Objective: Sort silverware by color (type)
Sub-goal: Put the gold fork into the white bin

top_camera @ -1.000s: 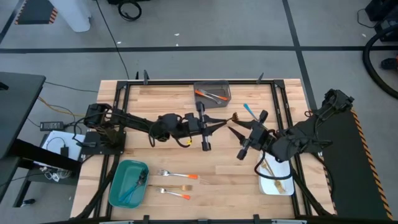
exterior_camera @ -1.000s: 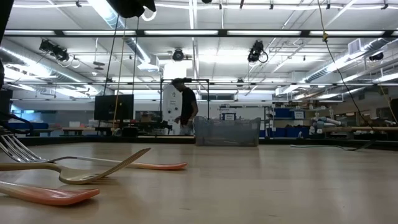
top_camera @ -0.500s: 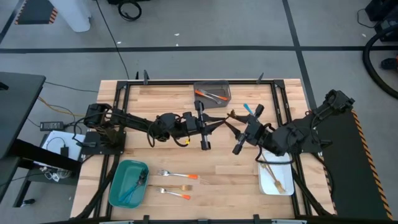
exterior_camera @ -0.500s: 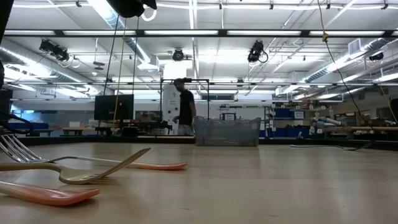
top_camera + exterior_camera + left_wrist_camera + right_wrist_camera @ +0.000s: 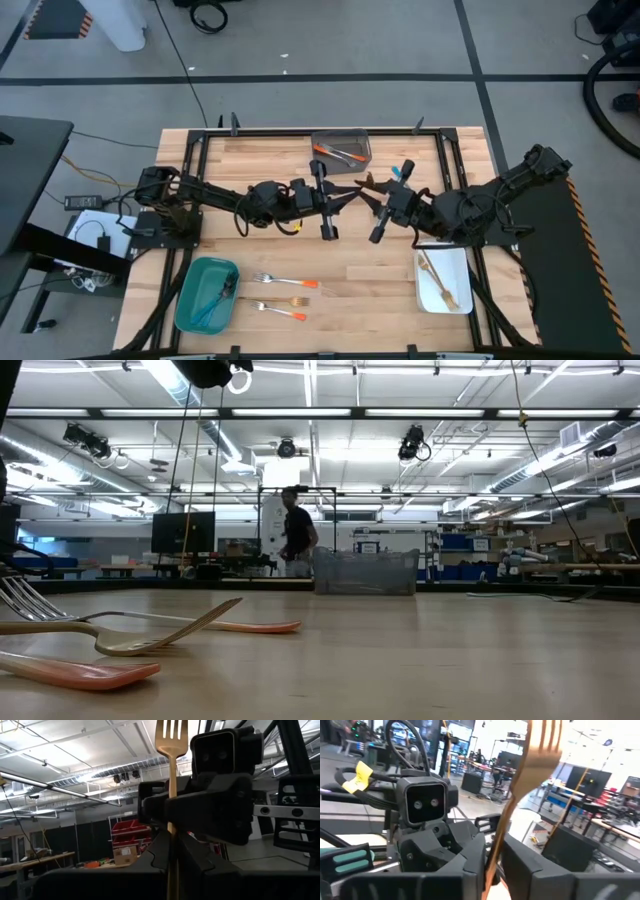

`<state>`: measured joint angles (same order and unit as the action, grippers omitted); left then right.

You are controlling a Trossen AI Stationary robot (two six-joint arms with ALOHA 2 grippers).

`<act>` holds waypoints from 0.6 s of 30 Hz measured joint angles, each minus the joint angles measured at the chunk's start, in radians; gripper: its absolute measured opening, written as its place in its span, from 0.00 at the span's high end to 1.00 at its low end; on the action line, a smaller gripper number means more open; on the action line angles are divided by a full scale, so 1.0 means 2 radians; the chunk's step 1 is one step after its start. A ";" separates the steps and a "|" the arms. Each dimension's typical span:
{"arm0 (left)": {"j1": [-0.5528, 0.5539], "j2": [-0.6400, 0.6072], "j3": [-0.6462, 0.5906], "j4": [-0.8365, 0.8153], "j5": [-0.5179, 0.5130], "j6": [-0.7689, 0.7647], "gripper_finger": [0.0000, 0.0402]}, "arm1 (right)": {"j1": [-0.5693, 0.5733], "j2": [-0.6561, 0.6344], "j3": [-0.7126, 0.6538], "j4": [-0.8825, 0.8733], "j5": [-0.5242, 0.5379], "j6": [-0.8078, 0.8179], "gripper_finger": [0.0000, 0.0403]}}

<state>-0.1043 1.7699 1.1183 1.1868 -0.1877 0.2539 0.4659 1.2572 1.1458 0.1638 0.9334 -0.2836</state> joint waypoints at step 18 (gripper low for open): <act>0.000 -0.001 0.000 -0.041 -0.001 -0.001 0.73 | -0.003 0.001 0.000 -0.007 0.013 0.010 0.93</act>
<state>-0.1047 1.7687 1.1187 1.1038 -0.1898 0.2511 0.4603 1.2587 1.1458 0.1506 0.9587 -0.2643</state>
